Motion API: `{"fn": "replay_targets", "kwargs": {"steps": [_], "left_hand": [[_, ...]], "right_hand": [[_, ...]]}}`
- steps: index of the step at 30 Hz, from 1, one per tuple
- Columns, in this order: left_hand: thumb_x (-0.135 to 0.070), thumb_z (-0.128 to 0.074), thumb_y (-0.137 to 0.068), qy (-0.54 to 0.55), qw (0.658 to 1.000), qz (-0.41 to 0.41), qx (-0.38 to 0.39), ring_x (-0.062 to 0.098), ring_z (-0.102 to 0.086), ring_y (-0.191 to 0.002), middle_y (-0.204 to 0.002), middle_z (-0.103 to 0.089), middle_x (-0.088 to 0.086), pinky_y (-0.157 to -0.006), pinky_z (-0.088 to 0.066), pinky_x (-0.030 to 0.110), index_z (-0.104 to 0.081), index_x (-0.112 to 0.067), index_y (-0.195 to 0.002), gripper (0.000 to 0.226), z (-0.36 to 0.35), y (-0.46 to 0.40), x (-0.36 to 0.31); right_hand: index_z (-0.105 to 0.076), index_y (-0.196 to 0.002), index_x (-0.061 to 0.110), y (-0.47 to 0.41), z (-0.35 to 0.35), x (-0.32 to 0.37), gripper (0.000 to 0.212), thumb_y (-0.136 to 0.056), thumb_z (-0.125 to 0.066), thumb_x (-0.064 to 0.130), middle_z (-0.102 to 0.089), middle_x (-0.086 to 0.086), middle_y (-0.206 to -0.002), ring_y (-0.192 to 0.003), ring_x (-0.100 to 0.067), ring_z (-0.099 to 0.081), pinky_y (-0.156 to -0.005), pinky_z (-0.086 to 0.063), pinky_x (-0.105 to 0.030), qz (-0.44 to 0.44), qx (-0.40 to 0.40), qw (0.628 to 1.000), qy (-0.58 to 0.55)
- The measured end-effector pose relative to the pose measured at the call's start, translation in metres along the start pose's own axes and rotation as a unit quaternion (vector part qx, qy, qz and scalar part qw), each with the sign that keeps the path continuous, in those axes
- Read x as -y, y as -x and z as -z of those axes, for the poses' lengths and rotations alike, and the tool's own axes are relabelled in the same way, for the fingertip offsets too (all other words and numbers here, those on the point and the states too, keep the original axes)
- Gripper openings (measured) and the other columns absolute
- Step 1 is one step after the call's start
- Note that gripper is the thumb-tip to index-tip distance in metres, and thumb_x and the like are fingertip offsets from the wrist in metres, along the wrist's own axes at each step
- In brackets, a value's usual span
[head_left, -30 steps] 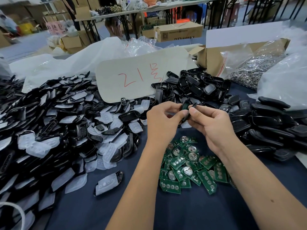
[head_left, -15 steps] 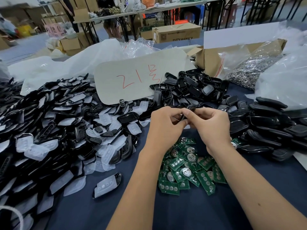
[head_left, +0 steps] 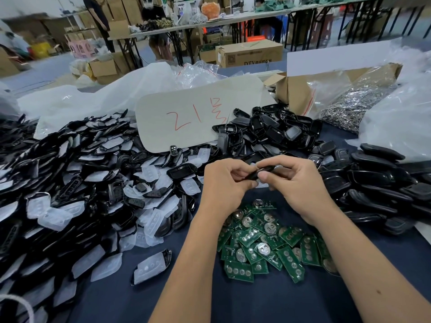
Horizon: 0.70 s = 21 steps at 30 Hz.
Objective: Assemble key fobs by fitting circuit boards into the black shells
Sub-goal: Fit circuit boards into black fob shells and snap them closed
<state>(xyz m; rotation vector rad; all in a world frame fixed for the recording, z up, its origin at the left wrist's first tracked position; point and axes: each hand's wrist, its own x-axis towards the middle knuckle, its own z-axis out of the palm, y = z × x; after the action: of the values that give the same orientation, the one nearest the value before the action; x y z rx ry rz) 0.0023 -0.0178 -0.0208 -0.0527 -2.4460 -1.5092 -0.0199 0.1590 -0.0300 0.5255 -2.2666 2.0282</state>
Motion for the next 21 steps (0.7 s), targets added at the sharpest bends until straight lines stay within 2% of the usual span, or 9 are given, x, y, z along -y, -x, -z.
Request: {"fn": "replay_targets", "kwargs": {"steps": [3,5,9,10,12,14,17,21], "left_hand": [[0.004,-0.09,-0.071,0.025,1.0,0.0,0.014,-0.002,-0.064,-0.072,-0.084,-0.076,-0.001,-0.072,-0.053,0.015,-0.082,-0.016,-0.095,0.033,0.002,0.0,-0.002],[0.006,-0.089,-0.072,0.027,0.999,-0.008,0.018,-0.004,-0.064,-0.072,-0.084,-0.075,-0.002,-0.072,-0.052,0.014,-0.082,-0.014,-0.096,0.033,0.002,0.001,-0.002],[0.006,-0.087,-0.074,-0.001,0.999,-0.031,0.015,-0.007,-0.065,-0.074,-0.085,-0.071,-0.012,-0.071,-0.049,0.009,-0.081,-0.012,-0.098,0.031,0.003,0.002,-0.002],[0.003,-0.087,-0.074,-0.012,0.999,-0.035,0.011,-0.005,-0.066,-0.077,-0.086,-0.071,-0.011,-0.072,-0.05,0.011,-0.08,-0.013,-0.097,0.029,0.003,0.002,-0.001],[-0.004,-0.089,-0.075,-0.028,0.999,-0.041,0.003,0.003,-0.068,-0.083,-0.088,-0.072,-0.009,-0.076,-0.057,0.024,-0.079,-0.017,-0.092,0.023,0.002,0.002,-0.002],[-0.008,-0.088,-0.075,-0.018,0.998,-0.053,0.002,0.009,-0.069,-0.082,-0.085,-0.072,-0.009,-0.077,-0.06,0.035,-0.074,-0.021,-0.087,0.022,0.0,0.003,-0.003],[-0.007,-0.086,-0.075,-0.032,0.996,-0.077,-0.005,0.008,-0.067,-0.077,-0.079,-0.069,-0.011,-0.071,-0.059,0.028,-0.065,-0.027,-0.089,0.032,-0.003,0.004,-0.002],[-0.002,-0.083,-0.073,-0.036,0.996,-0.08,-0.011,0.009,-0.064,-0.068,-0.074,-0.066,-0.009,-0.065,-0.055,0.023,-0.06,-0.03,-0.089,0.04,-0.004,0.001,0.002]], "right_hand": [[-0.081,-0.099,0.03,0.0,0.003,0.001,0.024,-0.085,-0.085,0.01,-0.079,-0.002,-0.085,-0.077,-0.015,-0.07,-0.074,-0.059,-0.036,0.008,0.002,1.0,-0.015],[-0.08,-0.098,0.03,-0.001,0.004,0.0,0.025,-0.084,-0.085,0.01,-0.08,0.0,-0.091,-0.082,-0.018,-0.074,-0.078,-0.061,-0.035,0.019,0.002,1.0,-0.009],[-0.08,-0.091,0.03,-0.002,0.0,0.0,0.029,-0.082,-0.085,0.003,-0.08,0.003,-0.09,-0.083,-0.017,-0.076,-0.074,-0.059,-0.026,0.047,-0.004,0.999,0.013],[-0.08,-0.089,0.03,-0.001,-0.001,0.0,0.031,-0.081,-0.085,0.0,-0.079,0.003,-0.089,-0.083,-0.016,-0.076,-0.074,-0.059,-0.026,0.053,-0.005,0.998,0.02],[-0.079,-0.089,0.025,-0.001,-0.003,0.001,0.03,-0.079,-0.086,-0.003,-0.078,0.003,-0.088,-0.081,-0.017,-0.076,-0.075,-0.059,-0.028,0.062,-0.007,0.997,0.039],[-0.079,-0.089,0.021,-0.001,-0.004,0.002,0.026,-0.078,-0.087,-0.002,-0.077,0.003,-0.088,-0.08,-0.019,-0.074,-0.075,-0.06,-0.035,0.063,-0.012,0.996,0.057],[-0.08,-0.089,0.022,0.0,-0.006,0.005,0.025,-0.078,-0.088,0.001,-0.076,0.006,-0.089,-0.081,-0.021,-0.073,-0.077,-0.061,-0.046,0.075,-0.014,0.993,0.087],[-0.08,-0.093,0.021,0.001,-0.005,0.006,0.025,-0.08,-0.087,0.002,-0.076,0.004,-0.094,-0.085,-0.02,-0.074,-0.08,-0.061,-0.051,0.077,0.0,0.994,0.076]]}}
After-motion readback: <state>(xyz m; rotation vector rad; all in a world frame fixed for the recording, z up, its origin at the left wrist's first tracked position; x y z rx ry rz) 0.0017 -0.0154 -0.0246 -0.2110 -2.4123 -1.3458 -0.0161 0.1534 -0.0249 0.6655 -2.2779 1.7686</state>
